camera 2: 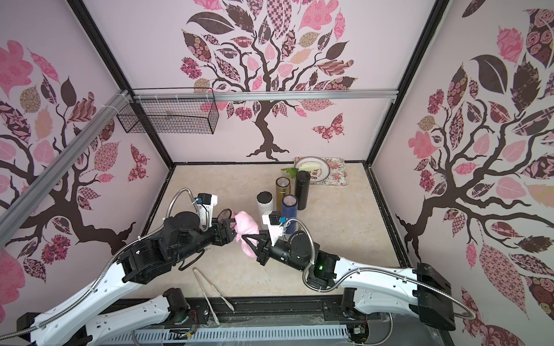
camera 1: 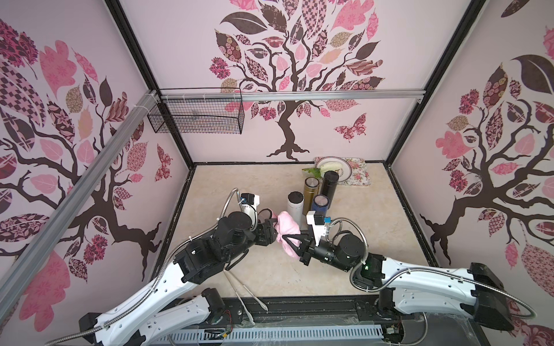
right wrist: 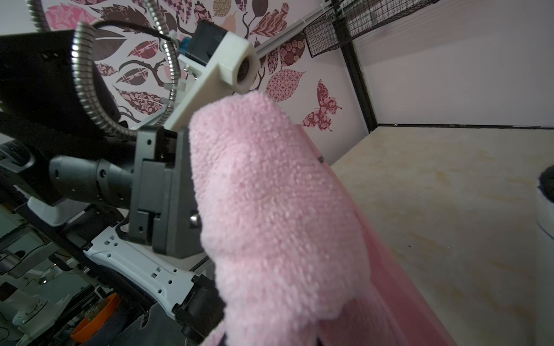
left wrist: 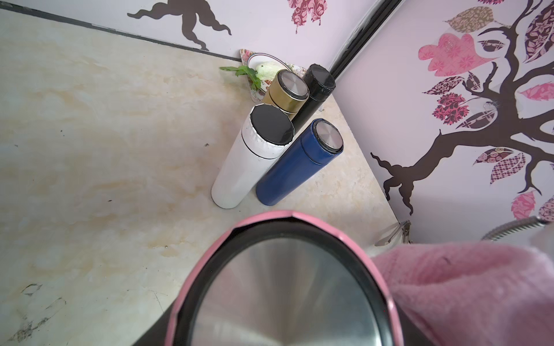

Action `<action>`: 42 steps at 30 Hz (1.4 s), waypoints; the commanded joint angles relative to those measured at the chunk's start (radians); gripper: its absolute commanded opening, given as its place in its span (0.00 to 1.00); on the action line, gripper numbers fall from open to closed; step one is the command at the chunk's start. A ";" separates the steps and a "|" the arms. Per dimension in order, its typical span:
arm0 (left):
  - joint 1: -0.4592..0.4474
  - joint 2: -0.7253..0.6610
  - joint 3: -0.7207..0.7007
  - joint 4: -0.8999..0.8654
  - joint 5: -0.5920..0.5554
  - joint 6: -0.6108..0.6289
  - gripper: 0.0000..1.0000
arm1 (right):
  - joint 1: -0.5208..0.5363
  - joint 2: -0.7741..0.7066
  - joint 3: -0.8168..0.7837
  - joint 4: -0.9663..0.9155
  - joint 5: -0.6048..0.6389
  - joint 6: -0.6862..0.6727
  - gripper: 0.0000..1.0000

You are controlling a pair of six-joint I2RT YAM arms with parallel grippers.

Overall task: Wipe the surface of the thermos
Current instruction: Place the thermos at the center of the board.

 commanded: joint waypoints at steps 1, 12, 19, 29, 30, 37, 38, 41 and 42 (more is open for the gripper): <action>-0.007 -0.037 0.010 0.139 -0.003 -0.033 0.00 | 0.000 0.042 -0.026 -0.073 0.135 0.016 0.00; -0.001 0.026 0.142 -0.146 -0.450 0.111 0.00 | 0.000 -0.145 -0.050 -0.511 0.163 0.115 0.00; 0.242 0.169 0.100 0.074 -0.303 0.231 0.00 | -0.002 -0.291 -0.133 -0.794 0.237 0.278 0.00; 0.409 0.569 0.189 0.363 -0.085 0.308 0.00 | -0.020 -0.355 -0.216 -0.818 0.287 0.367 0.00; 0.409 0.599 0.199 0.376 -0.081 0.310 0.00 | -0.025 -0.360 -0.220 -0.818 0.293 0.370 0.00; 0.409 0.708 0.264 0.362 -0.106 0.322 0.00 | -0.048 -0.427 -0.251 -0.805 0.339 0.376 0.00; 0.409 0.716 0.271 0.357 -0.110 0.323 0.00 | -0.059 -0.435 -0.255 -0.807 0.341 0.377 0.00; 0.408 0.740 0.284 0.339 -0.111 0.327 0.00 | -0.097 -0.452 -0.253 -0.837 0.364 0.403 0.00; 0.408 0.749 0.288 0.334 -0.114 0.329 0.00 | -0.111 -0.457 -0.251 -0.848 0.376 0.415 0.00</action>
